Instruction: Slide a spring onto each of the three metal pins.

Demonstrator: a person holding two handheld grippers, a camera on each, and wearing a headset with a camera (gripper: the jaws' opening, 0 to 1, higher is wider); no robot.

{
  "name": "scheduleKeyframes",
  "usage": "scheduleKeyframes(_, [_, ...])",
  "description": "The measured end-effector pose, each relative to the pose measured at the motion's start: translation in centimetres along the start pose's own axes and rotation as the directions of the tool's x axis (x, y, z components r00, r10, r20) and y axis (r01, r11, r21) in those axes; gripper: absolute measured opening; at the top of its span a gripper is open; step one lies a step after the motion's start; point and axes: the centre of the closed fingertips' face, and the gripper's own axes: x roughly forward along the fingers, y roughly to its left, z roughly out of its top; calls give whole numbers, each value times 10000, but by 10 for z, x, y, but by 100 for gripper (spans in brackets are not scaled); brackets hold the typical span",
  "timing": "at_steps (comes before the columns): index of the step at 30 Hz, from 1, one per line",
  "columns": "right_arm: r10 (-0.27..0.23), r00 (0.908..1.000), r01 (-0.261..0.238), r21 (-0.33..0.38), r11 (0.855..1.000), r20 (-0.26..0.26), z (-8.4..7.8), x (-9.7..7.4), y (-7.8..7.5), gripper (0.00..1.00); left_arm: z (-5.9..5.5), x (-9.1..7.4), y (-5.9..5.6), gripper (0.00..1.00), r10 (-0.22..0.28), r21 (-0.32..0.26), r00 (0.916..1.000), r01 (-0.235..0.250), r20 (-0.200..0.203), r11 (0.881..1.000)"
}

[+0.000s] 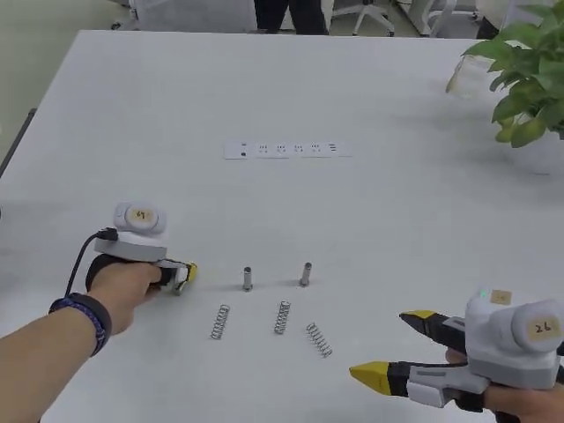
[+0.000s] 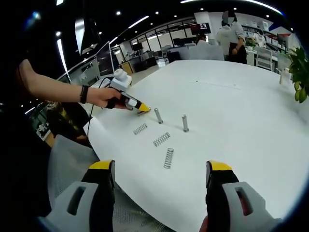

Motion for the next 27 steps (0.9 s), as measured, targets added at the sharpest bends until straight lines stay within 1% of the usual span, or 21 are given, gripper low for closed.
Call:
scheduleKeyframes(3, [-5, 10000, 5, -6, 10000, -9, 0, 0, 0, 76, -1, -3, -3, 0, -12, -64, 10000, 13, 65, 10000])
scheduleKeyframes(5, [-2, 10000, 2, -17, 10000, -10, 0, 0, 0, 76, 1, -6, -4, 0, -26, -100, 9999, 27, 130, 9999])
scheduleKeyframes(8, [1, 10000, -1, 5, 10000, 3, 0, 0, 0, 76, 3, -10, -3, 0, 54, -47, 9997, -53, 230, 10000])
scheduleKeyframes(14, [-12, 10000, 12, 27, 10000, -36, -3, 0, 0, 76, 3, -15, -2, 0, 45, -86, 9995, -42, 309, 10000])
scheduleKeyframes(27, [47, 10000, -47, -5, 10000, 43, 0, 1, 2, 76, 8, -24, 1, 0, 148, 56, 9987, -151, 490, 9999])
